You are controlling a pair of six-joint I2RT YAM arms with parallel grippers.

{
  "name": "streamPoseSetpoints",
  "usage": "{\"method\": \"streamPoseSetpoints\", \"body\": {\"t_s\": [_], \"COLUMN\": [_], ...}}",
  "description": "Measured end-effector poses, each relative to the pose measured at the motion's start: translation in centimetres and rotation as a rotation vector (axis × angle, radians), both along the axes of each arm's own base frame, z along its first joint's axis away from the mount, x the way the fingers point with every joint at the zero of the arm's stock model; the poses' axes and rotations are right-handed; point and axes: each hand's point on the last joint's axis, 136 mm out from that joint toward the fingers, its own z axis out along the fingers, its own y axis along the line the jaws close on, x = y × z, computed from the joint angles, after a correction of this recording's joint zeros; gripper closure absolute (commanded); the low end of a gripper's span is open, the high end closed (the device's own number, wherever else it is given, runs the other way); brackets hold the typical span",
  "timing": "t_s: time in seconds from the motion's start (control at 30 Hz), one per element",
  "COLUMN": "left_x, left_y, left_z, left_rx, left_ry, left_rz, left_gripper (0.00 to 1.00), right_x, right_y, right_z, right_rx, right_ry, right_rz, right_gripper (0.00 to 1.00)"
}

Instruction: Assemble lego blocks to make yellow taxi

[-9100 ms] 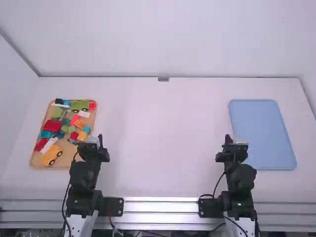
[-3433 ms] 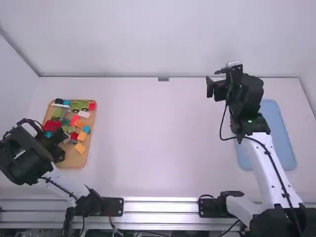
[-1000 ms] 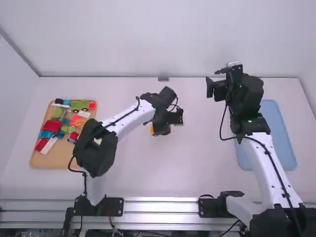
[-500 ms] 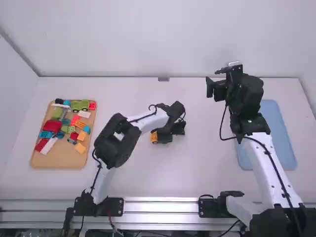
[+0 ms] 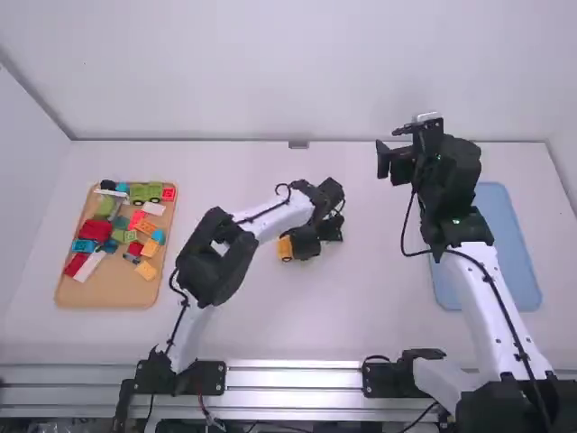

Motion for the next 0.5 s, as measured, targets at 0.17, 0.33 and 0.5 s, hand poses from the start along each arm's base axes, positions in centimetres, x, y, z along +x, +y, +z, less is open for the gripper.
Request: {"method": "streamPoseSetpoints", "body": {"t_s": [0.17, 0.33, 0.5], "left_x": [-0.6, -1.3, -1.2], "left_y": [-1.0, -0.9, -0.9], "left_z": [-0.3, -1.6, -2.2], "left_rx": [-0.059, -0.053, -0.056], "left_ry": [0.034, 0.039, 0.025], "left_rz": [-0.046, -0.073, -0.075], "left_gripper": [0.87, 0.83, 0.82], "right_x": [0.0, 0.0, 0.0], "right_y": [0.0, 0.0, 0.0], "right_z": [0.0, 0.0, 0.0], "right_rx": [0.000, -0.001, 0.003], "right_ry": [0.000, -0.001, 0.001], "right_rz": [-0.001, -0.001, 0.001], "right_gripper": [0.02, 0.02, 0.02]}}
